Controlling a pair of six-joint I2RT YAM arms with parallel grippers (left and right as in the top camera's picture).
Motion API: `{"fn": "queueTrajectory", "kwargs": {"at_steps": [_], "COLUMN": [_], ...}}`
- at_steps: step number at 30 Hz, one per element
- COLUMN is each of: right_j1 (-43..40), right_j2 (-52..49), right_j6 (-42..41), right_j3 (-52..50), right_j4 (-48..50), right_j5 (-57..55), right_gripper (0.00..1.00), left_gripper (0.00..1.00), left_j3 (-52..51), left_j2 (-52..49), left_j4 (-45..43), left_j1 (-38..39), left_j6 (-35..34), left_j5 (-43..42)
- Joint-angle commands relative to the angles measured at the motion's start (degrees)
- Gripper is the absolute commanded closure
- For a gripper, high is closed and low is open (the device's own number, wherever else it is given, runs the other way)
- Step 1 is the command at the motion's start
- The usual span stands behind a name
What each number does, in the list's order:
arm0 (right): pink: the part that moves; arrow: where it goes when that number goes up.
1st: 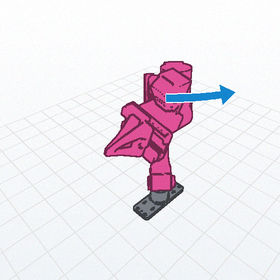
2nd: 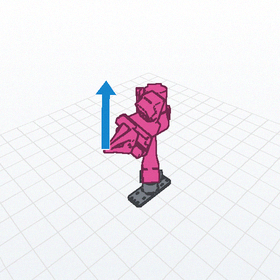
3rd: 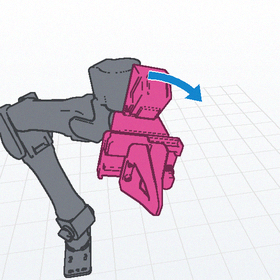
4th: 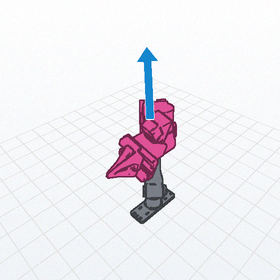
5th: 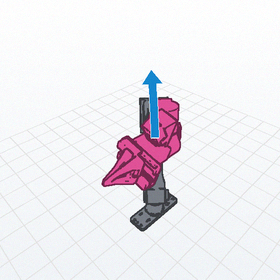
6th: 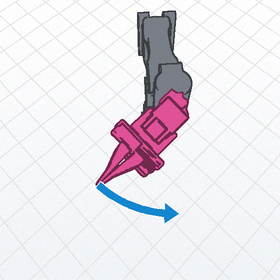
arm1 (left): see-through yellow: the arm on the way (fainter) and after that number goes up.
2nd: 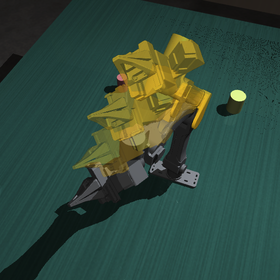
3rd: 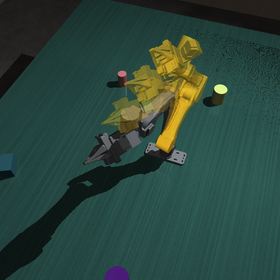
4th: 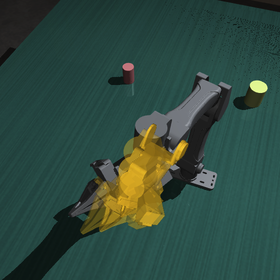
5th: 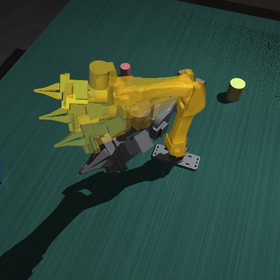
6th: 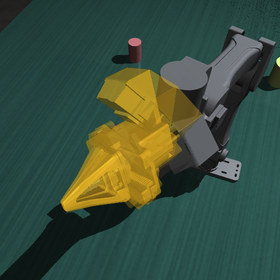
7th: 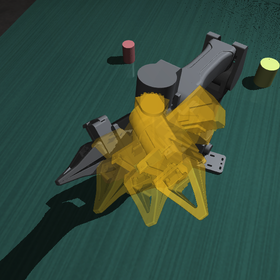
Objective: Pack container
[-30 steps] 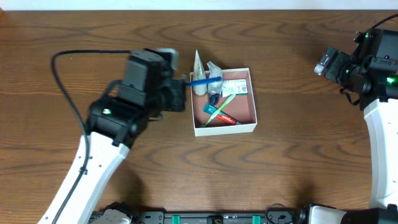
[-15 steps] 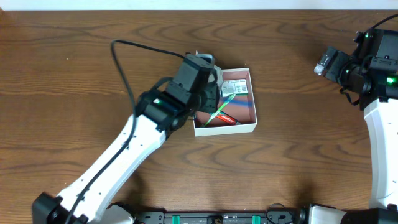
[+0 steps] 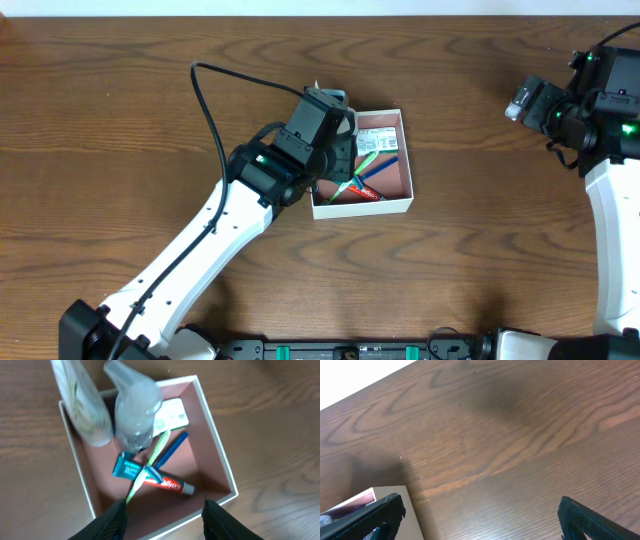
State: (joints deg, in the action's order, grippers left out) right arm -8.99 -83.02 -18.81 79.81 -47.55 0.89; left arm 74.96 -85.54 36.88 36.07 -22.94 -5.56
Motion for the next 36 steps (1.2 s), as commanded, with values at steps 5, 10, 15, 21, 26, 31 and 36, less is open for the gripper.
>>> {"fn": "queueTrajectory", "kwargs": {"at_steps": [5, 10, 15, 21, 26, 31, 36], "right_j1": [-0.4, -0.4, -0.4, -0.4, -0.4, -0.4, -0.4], "right_j2": [0.1, 0.1, 0.1, 0.1, 0.1, 0.1, 0.1], "right_j6": [0.7, 0.7, 0.7, 0.7, 0.7, 0.7, 0.7], "right_j3": [0.7, 0.7, 0.7, 0.7, 0.7, 0.7, 0.7], "right_j4": [0.0, 0.0, -0.1, 0.0, -0.1, 0.0, -0.1], "right_j5": [0.2, 0.2, 0.2, 0.2, 0.2, 0.2, 0.2], "right_gripper": [0.01, 0.01, 0.01, 0.01, 0.01, 0.01, 0.01], "left_gripper": [0.50, 0.49, 0.38, 0.02, 0.02, 0.02, 0.02], "left_j3": [0.2, 0.2, 0.2, 0.2, 0.2, 0.2, 0.2], "left_j2": [7.8, 15.1, 21.0, 25.4, 29.0, 31.0, 30.8], "left_j4": [6.5, 11.1, 15.9, 21.9, 24.1, 24.6, 24.6], "left_j1": [0.0, -0.1, -1.1, -4.5, -7.1, -7.1, -7.1], "left_j6": [-0.3, -0.3, -0.3, -0.3, 0.4, 0.4, 0.3], "left_j5": [2.0, 9.1, 21.0, 30.8, 31.6, 31.6, 31.6]}}
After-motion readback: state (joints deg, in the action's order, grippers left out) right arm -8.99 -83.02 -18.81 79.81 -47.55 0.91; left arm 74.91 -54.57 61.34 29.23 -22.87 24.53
